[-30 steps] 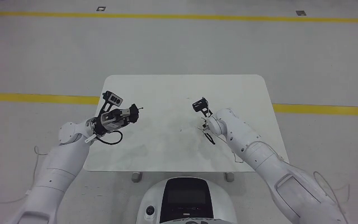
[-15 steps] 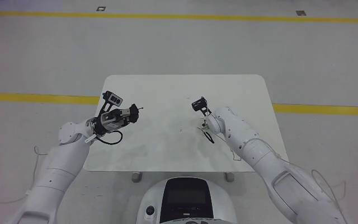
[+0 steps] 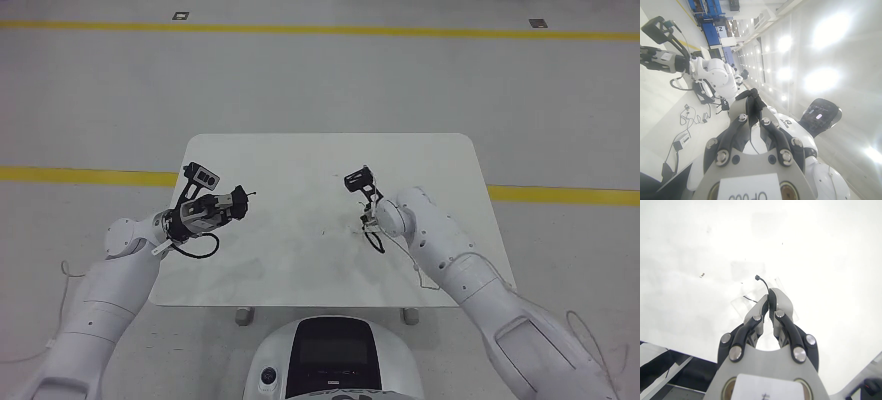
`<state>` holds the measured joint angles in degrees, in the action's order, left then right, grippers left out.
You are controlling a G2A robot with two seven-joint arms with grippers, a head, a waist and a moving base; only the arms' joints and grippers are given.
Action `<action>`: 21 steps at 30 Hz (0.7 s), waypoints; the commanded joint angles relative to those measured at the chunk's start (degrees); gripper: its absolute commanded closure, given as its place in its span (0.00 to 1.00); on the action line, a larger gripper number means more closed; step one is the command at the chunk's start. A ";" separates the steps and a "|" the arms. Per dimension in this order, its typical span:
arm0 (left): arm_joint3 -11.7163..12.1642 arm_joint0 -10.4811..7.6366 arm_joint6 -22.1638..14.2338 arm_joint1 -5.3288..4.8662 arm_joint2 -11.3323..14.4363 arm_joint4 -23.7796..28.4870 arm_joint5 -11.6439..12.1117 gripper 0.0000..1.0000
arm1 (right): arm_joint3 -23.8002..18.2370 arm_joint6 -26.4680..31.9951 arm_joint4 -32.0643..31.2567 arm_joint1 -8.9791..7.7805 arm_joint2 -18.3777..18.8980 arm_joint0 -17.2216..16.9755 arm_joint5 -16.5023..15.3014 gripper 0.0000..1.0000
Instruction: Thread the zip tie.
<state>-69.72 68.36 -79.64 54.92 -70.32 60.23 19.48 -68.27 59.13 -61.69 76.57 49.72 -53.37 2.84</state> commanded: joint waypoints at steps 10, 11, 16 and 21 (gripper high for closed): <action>0.00 0.00 0.00 0.00 0.00 0.00 0.00 1.00 | -17.15 2.11 8.15 -4.14 14.69 -11.82 -7.20 1.00; 0.00 0.00 0.00 0.00 0.00 0.00 0.00 1.00 | -17.15 2.11 8.15 -4.14 14.69 -11.82 -7.20 1.00; 0.00 0.00 0.00 0.00 0.00 0.00 0.00 1.00 | -17.15 2.11 8.15 -4.14 14.69 -11.82 -7.20 1.00; -1.03 0.71 2.75 0.11 -0.01 -0.11 -0.50 1.00 | -19.99 -5.36 13.06 -4.39 18.16 -14.46 -7.32 1.00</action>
<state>-70.35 68.73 -78.03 54.98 -70.27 59.97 19.07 -87.05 56.54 -50.24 72.31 66.47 -66.86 -4.34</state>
